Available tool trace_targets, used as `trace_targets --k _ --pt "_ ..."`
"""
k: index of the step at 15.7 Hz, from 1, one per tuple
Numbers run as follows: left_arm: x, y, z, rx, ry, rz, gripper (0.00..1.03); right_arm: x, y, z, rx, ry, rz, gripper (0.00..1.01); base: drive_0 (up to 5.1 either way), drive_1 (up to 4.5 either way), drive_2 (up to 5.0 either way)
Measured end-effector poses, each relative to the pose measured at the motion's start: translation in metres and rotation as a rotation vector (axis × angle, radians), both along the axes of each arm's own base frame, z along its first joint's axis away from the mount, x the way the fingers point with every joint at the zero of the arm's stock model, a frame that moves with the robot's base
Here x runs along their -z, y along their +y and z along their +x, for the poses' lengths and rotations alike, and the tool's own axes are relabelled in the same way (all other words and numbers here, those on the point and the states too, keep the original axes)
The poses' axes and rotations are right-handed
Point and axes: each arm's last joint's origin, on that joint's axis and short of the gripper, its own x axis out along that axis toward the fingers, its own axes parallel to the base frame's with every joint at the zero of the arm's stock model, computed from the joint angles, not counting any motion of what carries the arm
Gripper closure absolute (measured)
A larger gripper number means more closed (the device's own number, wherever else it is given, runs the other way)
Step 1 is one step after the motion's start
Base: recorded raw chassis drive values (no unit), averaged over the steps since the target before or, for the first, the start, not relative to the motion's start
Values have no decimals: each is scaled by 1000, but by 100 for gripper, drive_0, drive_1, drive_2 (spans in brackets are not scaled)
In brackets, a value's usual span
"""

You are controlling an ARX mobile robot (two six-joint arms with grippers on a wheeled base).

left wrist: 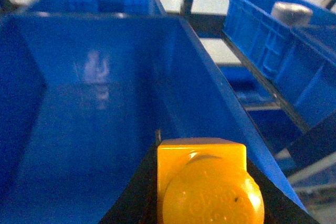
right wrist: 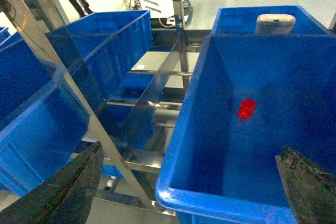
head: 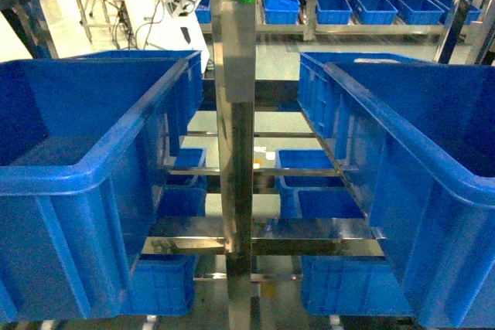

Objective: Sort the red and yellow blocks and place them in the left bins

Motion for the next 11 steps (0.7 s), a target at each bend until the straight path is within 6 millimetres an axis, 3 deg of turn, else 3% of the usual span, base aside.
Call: trace_targets --k 3,7,11 --pt "36 6 27 54 181 -14 77 0 0 0 0 0 0 3 0 0 0" --pt "39 5 92 34 66 169 77 0 0 0 0 0 0 3 0 0 0" --pt "86 4 159 -4 32 430 77 0 0 0 -1 -1 -2 3 0 0 0"
